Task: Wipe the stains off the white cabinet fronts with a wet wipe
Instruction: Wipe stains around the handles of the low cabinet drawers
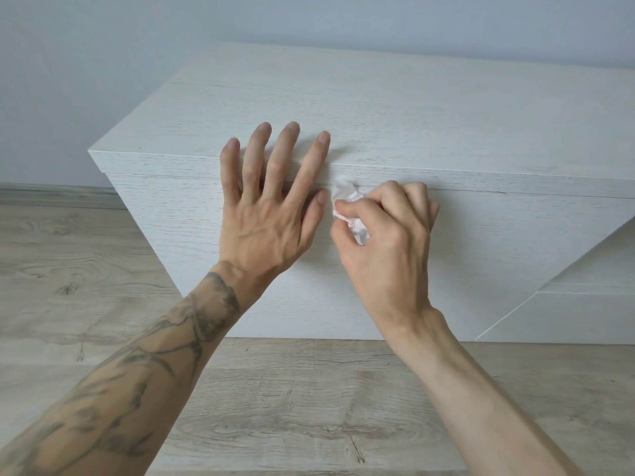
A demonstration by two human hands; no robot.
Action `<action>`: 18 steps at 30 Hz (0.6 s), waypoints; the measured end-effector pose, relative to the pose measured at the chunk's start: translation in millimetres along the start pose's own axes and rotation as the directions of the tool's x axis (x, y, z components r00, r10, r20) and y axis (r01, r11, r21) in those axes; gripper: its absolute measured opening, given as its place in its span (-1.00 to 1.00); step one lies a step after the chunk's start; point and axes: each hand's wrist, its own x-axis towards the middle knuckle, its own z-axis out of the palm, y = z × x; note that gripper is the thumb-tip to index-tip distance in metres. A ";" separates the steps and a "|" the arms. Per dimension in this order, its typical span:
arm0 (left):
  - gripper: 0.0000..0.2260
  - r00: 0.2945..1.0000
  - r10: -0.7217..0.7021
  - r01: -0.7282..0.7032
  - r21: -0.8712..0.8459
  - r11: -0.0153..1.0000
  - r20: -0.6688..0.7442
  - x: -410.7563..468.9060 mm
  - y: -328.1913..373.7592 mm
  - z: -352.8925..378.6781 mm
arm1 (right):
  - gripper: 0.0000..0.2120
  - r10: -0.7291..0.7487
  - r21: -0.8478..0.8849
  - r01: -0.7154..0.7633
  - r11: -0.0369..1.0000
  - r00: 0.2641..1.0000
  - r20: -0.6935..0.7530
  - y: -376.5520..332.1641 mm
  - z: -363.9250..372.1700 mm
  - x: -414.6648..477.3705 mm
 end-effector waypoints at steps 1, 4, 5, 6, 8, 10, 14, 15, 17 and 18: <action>-0.49 1.000 -0.001 0.001 -0.002 1.000 0.000 0.1 -0.4 0.0 | -0.88 0.001 -0.010 -0.001 1.000 1.000 0.010 0.0 0.2 1.1; -0.49 1.000 -0.001 0.001 -0.001 1.000 -0.003 -0.1 -1.4 -1.0 | -0.89 -0.035 -0.002 0.035 0.999 0.999 0.008 4.9 -7.2 -4.3; -0.49 1.000 0.000 0.000 0.001 1.000 -0.002 0.0 -1.0 -1.4 | -0.90 -0.049 0.012 0.049 0.999 0.999 -0.002 7.1 -10.9 -7.2; -0.49 1.000 0.000 0.000 0.002 1.000 0.002 0.0 -0.6 -1.6 | -0.92 -0.057 0.031 0.057 0.998 0.998 -0.012 9.5 -14.6 -9.8; -0.49 1.000 0.001 -0.001 0.005 1.000 0.007 0.2 -1.0 -1.5 | -0.95 -0.047 0.069 0.048 0.996 0.999 -0.020 14.4 -21.7 -13.6; -0.49 1.000 -0.004 0.004 0.010 1.000 0.008 0.4 -0.8 -1.7 | -0.94 0.004 0.086 -0.003 0.996 1.000 -0.014 21.0 -31.3 -17.1; -0.50 1.000 -0.016 0.016 0.011 1.000 0.009 0.2 0.9 -1.7 | -0.86 0.170 0.140 -0.161 0.977 0.984 -0.057 25.5 -48.9 -16.3; -0.50 1.000 -0.015 0.015 0.012 1.000 0.006 0.4 0.9 -1.6 | -0.84 0.171 0.165 -0.160 0.973 0.984 -0.057 22.3 -49.0 -12.6; -0.50 1.000 -0.009 0.009 0.004 1.000 0.009 0.6 -0.5 -1.2 | -0.82 0.128 0.206 -0.124 0.971 0.992 -0.007 11.0 -42.9 -6.1; -0.50 1.000 -0.004 0.004 0.000 1.000 0.010 0.6 -1.3 -0.8 | -0.82 0.101 0.212 -0.104 0.972 0.995 0.026 5.2 -38.2 -4.9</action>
